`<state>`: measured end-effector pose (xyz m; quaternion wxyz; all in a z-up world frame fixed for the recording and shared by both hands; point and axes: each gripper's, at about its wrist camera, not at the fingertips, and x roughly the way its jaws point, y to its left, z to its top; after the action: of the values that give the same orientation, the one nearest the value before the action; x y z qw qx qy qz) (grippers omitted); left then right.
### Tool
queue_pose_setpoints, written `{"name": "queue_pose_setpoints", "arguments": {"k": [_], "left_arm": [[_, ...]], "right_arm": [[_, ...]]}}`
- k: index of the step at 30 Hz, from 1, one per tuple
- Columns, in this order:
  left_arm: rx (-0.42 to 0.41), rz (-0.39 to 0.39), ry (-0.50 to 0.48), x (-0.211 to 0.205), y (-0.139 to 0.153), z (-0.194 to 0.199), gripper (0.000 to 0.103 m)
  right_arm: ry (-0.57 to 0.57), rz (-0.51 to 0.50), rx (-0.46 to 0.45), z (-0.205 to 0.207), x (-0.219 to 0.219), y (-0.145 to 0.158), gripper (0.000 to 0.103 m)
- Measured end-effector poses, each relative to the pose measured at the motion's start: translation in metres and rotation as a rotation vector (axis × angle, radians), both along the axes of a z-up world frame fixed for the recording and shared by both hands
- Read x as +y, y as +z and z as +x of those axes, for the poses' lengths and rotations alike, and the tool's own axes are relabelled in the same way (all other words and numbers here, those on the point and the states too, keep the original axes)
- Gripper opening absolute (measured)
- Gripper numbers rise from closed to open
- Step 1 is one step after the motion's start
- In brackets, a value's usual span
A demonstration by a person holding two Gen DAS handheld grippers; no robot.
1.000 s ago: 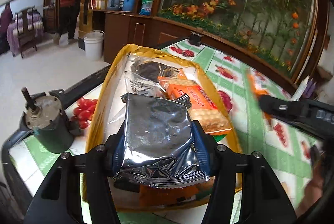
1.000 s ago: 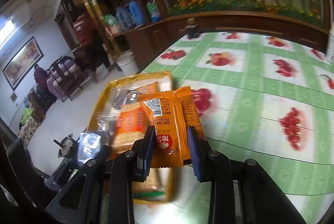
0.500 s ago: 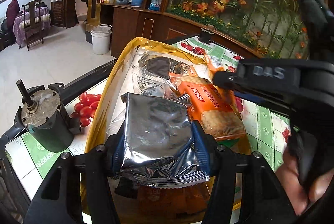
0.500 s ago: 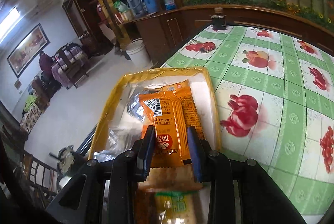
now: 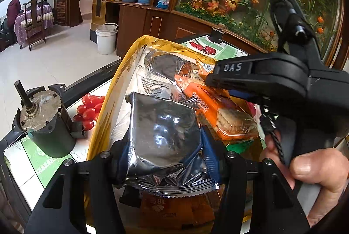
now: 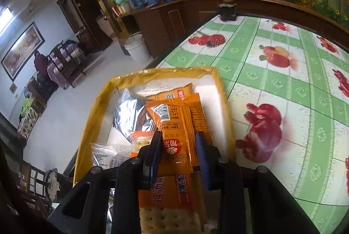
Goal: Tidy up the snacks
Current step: 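Carry the silver bag in left tool over the tray while right tool carries the orange bag, then lower and open right tool to drop the orange bag into the tray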
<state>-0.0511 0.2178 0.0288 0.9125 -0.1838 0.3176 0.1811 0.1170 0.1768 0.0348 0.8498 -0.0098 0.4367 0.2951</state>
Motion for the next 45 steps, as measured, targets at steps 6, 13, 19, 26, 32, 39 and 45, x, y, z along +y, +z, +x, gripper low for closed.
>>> {"name": "queue_pose_setpoints", "arguments": {"k": [6,13,19,26,32,39,45], "left_arm": [[0.005,0.003,0.004,0.0,0.0,0.002,0.057],[0.005,0.005,0.003,-0.001,0.0,0.002,0.057],[0.005,0.015,0.003,-0.002,0.002,0.002,0.057],[-0.003,0.032,-0.004,-0.005,0.004,0.002,0.057],[-0.001,0.045,-0.006,-0.008,0.004,0.003,0.058],[0.001,0.064,0.003,-0.011,0.004,0.004,0.068],[0.011,0.083,0.007,-0.012,0.004,0.005,0.069]], "right_arm": [[0.004,-0.005,-0.01,-0.001,0.001,-0.001,0.032],[0.009,-0.009,-0.024,-0.003,0.0,0.0,0.037],[0.007,-0.003,-0.022,-0.004,-0.001,0.0,0.039],[0.017,0.002,-0.025,-0.006,-0.004,0.001,0.047],[0.041,0.016,-0.059,-0.014,-0.006,0.011,0.054],[0.042,0.034,-0.068,-0.017,-0.011,0.019,0.056],[0.046,0.044,-0.073,-0.02,-0.016,0.022,0.056]]}}
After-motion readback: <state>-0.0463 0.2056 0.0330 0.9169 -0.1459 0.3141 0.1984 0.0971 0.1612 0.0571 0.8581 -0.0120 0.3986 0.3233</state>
